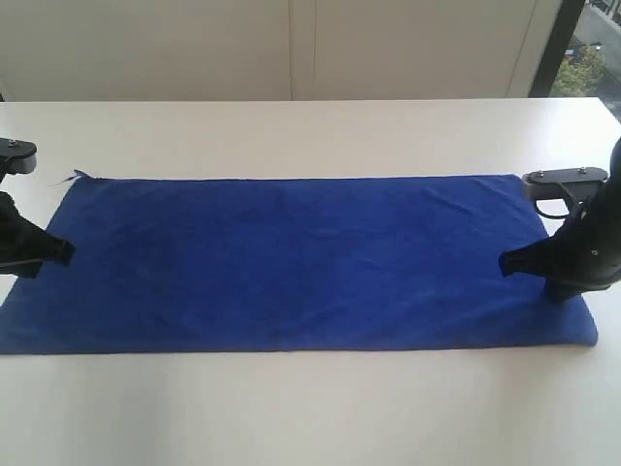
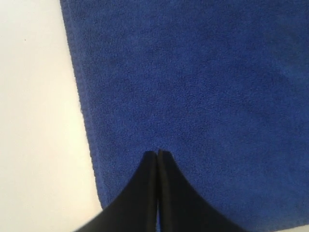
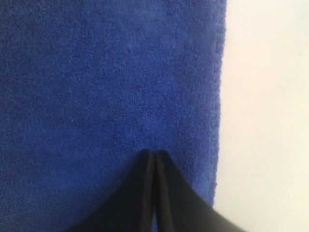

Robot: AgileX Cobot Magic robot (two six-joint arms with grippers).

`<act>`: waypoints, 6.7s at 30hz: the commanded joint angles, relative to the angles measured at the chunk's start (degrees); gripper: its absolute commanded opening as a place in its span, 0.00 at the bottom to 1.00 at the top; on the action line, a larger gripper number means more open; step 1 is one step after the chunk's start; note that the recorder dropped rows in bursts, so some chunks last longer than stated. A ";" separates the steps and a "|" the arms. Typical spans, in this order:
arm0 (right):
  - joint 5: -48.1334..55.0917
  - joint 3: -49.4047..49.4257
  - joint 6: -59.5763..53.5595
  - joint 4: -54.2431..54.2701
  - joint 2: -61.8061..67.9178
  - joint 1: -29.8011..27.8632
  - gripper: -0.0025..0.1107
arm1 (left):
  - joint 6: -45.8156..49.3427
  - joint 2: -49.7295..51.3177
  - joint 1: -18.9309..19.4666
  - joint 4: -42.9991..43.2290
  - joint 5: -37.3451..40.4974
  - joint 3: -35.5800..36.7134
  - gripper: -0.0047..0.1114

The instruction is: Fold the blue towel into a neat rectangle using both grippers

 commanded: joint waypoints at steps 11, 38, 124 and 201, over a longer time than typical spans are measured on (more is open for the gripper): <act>-6.42 0.59 0.00 1.12 -8.49 -0.54 0.02 | -1.65 -2.89 -0.05 -0.69 -4.82 0.08 0.04; -8.33 6.59 -1.25 3.09 -24.98 1.75 0.02 | -6.48 -43.22 1.69 -0.69 -6.17 17.21 0.04; -0.60 -21.04 -1.26 6.46 0.04 -8.17 0.02 | -6.48 -44.87 1.69 -0.69 -5.73 17.21 0.04; 10.71 -46.57 -10.95 -1.57 19.97 22.36 0.02 | -6.48 -44.87 1.69 -0.69 -5.73 17.21 0.04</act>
